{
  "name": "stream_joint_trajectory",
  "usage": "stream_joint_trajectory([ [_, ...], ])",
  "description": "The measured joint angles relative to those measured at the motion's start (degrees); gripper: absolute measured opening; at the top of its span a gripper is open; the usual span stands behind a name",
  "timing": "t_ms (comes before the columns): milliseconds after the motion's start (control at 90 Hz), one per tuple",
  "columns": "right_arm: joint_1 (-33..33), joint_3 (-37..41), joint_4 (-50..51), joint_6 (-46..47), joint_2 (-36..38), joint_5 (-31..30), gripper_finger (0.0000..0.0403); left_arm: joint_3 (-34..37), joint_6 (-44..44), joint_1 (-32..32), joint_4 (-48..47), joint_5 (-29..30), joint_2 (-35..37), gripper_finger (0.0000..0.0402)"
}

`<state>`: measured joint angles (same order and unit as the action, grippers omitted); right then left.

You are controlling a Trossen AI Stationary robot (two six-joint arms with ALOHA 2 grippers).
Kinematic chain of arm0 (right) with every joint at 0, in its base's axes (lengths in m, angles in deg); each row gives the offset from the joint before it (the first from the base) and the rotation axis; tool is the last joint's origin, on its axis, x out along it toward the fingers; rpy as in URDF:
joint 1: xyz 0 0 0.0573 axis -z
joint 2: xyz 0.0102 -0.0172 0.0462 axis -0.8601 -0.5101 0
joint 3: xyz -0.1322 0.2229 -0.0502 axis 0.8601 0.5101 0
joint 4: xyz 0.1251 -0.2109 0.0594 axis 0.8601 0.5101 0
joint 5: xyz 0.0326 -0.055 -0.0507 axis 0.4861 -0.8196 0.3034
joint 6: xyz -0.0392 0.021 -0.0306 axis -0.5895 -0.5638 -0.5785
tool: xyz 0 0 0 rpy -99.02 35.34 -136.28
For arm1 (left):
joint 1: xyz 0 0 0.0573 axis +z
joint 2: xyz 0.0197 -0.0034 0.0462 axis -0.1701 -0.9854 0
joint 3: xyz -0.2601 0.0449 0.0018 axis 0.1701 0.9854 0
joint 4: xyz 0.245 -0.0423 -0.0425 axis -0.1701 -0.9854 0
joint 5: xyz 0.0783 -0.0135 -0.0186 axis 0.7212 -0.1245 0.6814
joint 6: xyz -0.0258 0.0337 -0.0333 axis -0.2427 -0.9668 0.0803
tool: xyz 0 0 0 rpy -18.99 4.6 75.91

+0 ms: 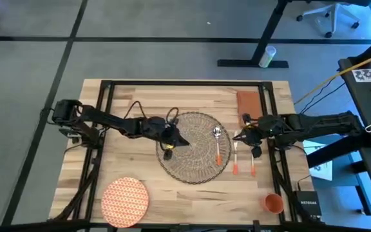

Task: Set table place
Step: Put the knife on the brown woven placemat to the left of the spoon

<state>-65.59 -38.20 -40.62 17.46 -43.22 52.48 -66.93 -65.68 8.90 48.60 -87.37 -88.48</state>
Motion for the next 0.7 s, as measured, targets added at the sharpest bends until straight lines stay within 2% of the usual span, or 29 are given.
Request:
stream_joint_trajectory([
  [167,-4.6,0.2,4.2,10.0,0.0,-4.3,0.0000,3.8,2.8,0.2,-0.5,6.5,3.3,0.0000],
  [411,-11.1,0.1,6.1,25.6,-4.9,-6.9,0.0000,6.0,5.3,-0.8,-0.6,13.3,6.7,0.0000],
  [567,-14.1,0.1,6.6,35.3,-9.2,-7.0,0.0000,6.0,5.9,-1.0,-0.3,14.4,7.4,0.0000],
  [700,-16.0,-2.6,11.4,46.2,-13.4,-10.1,0.0000,6.0,6.4,-1.0,-0.5,14.8,7.4,0.0000],
])
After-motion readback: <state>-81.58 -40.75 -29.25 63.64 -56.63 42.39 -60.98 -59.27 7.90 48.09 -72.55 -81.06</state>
